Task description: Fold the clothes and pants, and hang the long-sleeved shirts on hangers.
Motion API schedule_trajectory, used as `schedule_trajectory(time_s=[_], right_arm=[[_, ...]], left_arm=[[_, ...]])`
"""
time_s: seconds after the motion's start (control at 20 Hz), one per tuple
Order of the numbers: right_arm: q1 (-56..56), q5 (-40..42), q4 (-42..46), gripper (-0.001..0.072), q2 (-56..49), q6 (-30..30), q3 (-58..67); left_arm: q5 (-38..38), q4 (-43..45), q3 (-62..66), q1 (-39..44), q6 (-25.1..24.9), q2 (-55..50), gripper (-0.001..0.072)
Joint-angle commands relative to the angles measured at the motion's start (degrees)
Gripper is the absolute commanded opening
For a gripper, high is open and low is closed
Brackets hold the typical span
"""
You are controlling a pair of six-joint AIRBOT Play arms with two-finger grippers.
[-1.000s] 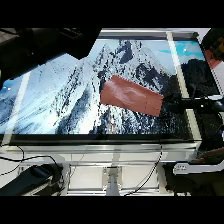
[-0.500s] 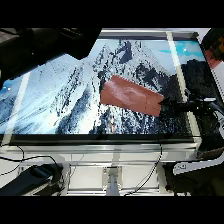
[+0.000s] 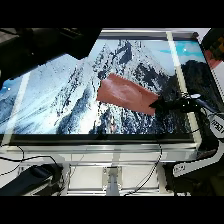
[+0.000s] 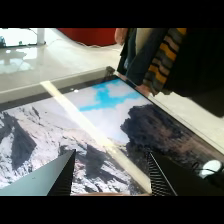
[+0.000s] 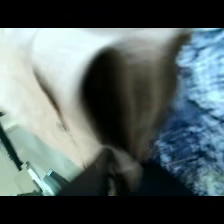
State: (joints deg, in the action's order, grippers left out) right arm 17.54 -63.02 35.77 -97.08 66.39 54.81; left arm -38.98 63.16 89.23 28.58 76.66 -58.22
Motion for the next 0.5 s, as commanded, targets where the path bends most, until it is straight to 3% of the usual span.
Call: schedule_trajectory(time_s=[0.0, 0.1, 0.25, 0.45], right_arm=[[-1.1, 0.0, -1.5, 0.0019, 0.2, 0.2, 0.1], [-0.4, -2.5, -1.6, 0.0016, 1.6, 0.7, 1.6], [3.7, -6.9, 0.8, 0.0015, 8.3, 6.1, 6.7], [12.1, -13.0, 20.8, 0.0014, 15.9, 14.9, 18.4]], left_arm=[[0.1, -0.7, 0.0, 0.0, 0.0, 0.0, 0.0516], [0.1, -0.7, 0.0, 0.0, 0.0, 0.0, 0.0513], [0.1, -0.7, 0.0, 0.0, 0.0, 0.0, 0.0507], [0.1, -0.7, 0.0, 0.0, 0.0, 0.0, 0.0507]])
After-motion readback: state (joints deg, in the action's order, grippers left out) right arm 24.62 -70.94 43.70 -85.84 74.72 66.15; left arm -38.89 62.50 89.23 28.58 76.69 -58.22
